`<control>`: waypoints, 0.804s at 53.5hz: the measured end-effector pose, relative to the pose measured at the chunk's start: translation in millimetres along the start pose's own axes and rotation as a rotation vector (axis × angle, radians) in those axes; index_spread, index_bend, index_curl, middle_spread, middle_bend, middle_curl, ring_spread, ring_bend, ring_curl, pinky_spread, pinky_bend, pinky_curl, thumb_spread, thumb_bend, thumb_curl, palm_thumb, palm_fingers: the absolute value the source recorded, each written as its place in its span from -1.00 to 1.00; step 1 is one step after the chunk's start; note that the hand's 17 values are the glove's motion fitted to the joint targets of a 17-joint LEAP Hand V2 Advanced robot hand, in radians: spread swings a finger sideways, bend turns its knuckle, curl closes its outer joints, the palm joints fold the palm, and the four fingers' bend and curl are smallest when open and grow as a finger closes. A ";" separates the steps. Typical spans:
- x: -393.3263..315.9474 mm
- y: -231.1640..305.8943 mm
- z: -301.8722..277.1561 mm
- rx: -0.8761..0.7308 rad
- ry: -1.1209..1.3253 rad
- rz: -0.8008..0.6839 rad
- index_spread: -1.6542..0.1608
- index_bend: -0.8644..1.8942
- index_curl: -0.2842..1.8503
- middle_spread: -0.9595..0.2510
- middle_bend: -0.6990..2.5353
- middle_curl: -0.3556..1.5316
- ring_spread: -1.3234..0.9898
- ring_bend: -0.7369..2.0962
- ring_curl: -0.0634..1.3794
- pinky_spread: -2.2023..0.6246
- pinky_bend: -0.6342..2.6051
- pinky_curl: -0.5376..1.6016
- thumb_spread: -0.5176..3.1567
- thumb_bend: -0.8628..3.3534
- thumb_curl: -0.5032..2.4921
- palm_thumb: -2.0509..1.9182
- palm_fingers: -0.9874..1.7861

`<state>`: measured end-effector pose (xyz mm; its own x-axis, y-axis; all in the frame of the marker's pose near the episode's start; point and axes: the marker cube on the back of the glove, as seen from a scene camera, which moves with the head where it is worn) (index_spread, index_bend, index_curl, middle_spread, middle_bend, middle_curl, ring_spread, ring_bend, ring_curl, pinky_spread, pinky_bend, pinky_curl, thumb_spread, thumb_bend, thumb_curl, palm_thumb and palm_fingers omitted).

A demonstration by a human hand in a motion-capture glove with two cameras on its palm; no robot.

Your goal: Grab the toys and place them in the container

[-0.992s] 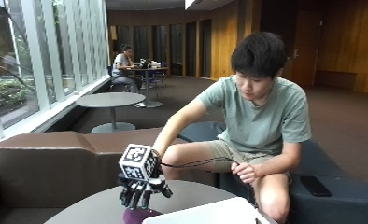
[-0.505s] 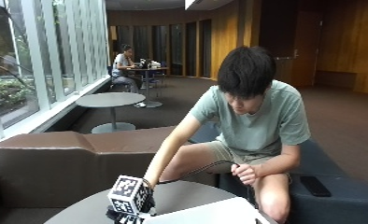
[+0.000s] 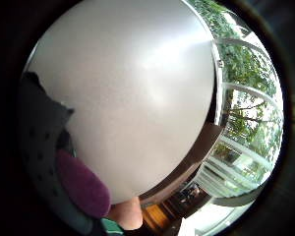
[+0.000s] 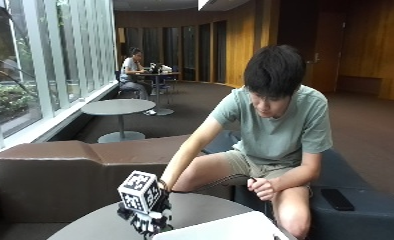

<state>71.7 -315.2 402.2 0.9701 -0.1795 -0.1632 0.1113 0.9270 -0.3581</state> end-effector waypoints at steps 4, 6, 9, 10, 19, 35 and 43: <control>-1.3 17.6 -29.0 0.005 0.026 0.003 0.60 0.33 -0.12 0.26 0.17 0.12 -0.21 0.35 0.00 0.35 -0.08 -0.02 -0.31 -0.54 -0.21 0.38 0.54; -3.9 29.7 -51.1 0.005 0.058 0.000 0.60 0.34 -0.10 0.26 0.19 0.13 -0.21 0.37 0.02 0.35 -0.06 -0.01 -0.33 -0.55 -0.20 0.37 0.52; -12.2 43.0 -83.2 0.002 0.094 -0.013 0.60 0.35 -0.07 0.27 0.20 0.15 -0.21 0.39 0.04 0.35 -0.03 0.02 -0.35 -0.57 -0.19 0.36 0.50; -15.0 47.4 -92.9 0.000 0.098 -0.015 0.60 0.35 -0.06 0.27 0.20 0.15 -0.21 0.39 0.05 0.35 -0.03 0.02 -0.36 -0.57 -0.18 0.35 0.50; -36.7 93.5 -173.7 0.086 0.107 -0.038 0.59 0.36 0.00 0.30 0.23 0.19 -0.20 0.43 0.08 0.35 0.00 0.06 -0.40 -0.59 -0.14 0.35 0.46; -125.5 126.4 -294.3 0.353 0.171 -0.179 0.59 0.36 0.10 0.32 0.24 0.22 -0.18 0.46 0.11 0.34 0.02 0.10 -0.43 -0.60 -0.08 0.34 0.43; -185.4 121.5 -323.4 0.372 0.122 -0.120 0.59 0.35 0.13 0.33 0.25 0.23 -0.18 0.47 0.11 0.35 0.02 0.11 -0.43 -0.60 -0.06 0.34 0.42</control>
<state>-164.4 -275.7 91.7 0.9152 -0.3111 -0.2563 0.3147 0.9488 -0.0277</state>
